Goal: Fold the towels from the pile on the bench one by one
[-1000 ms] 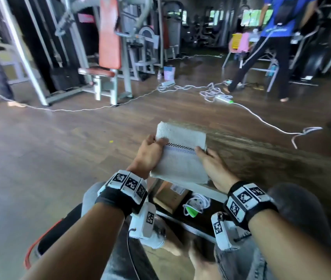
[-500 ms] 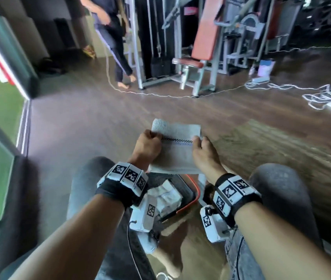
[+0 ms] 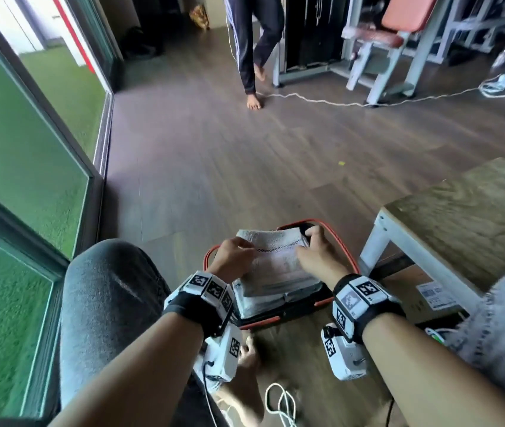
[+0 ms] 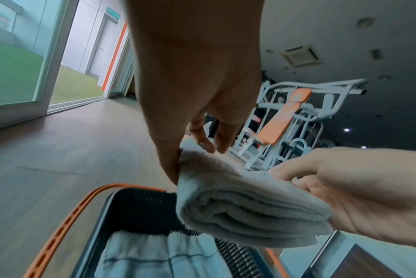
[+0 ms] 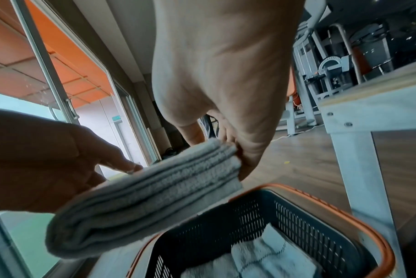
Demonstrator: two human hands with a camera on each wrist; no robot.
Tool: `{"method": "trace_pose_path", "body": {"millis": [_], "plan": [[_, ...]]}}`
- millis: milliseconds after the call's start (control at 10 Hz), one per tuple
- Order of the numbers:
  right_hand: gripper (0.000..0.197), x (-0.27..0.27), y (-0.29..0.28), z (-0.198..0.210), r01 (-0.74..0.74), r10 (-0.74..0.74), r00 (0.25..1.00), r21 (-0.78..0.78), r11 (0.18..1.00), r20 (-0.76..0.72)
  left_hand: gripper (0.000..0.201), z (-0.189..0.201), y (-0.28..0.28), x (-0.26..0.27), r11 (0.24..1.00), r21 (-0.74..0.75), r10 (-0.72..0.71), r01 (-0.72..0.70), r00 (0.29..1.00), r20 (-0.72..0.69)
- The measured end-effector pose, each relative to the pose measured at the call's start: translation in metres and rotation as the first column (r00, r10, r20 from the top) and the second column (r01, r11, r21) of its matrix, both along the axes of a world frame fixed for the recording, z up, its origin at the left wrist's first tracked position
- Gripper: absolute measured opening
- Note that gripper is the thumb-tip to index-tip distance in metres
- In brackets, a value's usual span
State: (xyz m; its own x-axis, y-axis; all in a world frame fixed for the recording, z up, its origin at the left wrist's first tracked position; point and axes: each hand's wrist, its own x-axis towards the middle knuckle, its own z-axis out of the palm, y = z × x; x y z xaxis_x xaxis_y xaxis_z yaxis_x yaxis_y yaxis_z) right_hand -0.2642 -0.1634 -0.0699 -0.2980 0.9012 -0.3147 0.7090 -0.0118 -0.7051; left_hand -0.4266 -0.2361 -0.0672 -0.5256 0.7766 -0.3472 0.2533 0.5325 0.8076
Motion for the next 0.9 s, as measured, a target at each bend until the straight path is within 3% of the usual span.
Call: {"method": "trace_pose_path", "body": {"millis": [400,600,800,900], "plan": [[0.026,-0.037,0.038,-0.118,-0.189,0.249,0.954,-0.306,0.933,0.167,0.014,-0.136,0.03,-0.025,0.937,-0.321,-0.084,0.135,0.982,0.17],[0.035,-0.065,0.062,-0.159,-0.184,0.255,0.954,-0.366,0.912,0.156,0.014,-0.173,0.053,-0.043,0.927,-0.358,-0.042,0.108,0.981,0.187],[0.035,-0.098,0.086,-0.18,-0.172,0.229,0.965,-0.348,0.922,0.128,0.011,-0.194,0.077,-0.068,0.957,-0.29,0.002,0.023,0.996,0.088],[0.039,-0.103,0.091,-0.189,-0.205,0.279,0.949,-0.38,0.902,0.15,0.017,-0.209,0.081,-0.076,0.943,-0.332,0.004,0.024,0.996,0.085]]}}
